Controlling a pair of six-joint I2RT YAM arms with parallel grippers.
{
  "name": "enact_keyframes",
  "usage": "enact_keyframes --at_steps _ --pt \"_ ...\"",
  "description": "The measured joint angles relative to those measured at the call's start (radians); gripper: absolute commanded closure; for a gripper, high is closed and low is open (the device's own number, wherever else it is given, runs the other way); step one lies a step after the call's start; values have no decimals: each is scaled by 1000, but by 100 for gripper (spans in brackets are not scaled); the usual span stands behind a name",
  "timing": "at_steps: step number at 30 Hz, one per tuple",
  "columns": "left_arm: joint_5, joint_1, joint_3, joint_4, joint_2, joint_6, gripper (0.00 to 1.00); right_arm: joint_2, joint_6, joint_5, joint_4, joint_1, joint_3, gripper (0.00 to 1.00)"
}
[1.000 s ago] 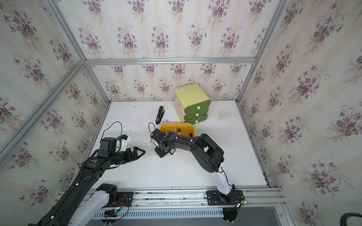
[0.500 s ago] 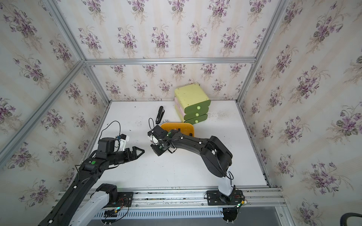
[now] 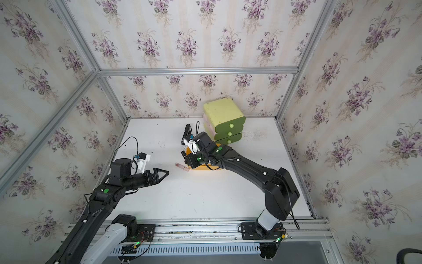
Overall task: Put the lipstick into the storage box
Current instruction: Pick up the lipstick at the center of the board, then place the lipstick in the storage box.
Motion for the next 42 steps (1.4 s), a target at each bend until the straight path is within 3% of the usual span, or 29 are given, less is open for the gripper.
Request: enact_keyframes --at_steps 5,12,24,42 --pt "28 -7 0 50 34 -7 0 -56 71 -18 51 -139 -93 81" --pt "26 -50 -14 103 80 -14 0 -25 117 -23 76 -315 -176 81" --pt "-33 -105 -14 125 179 6 0 144 160 -69 159 -376 -181 81" --pt "-52 -115 -32 159 245 24 0 248 193 -96 238 -380 -172 79"
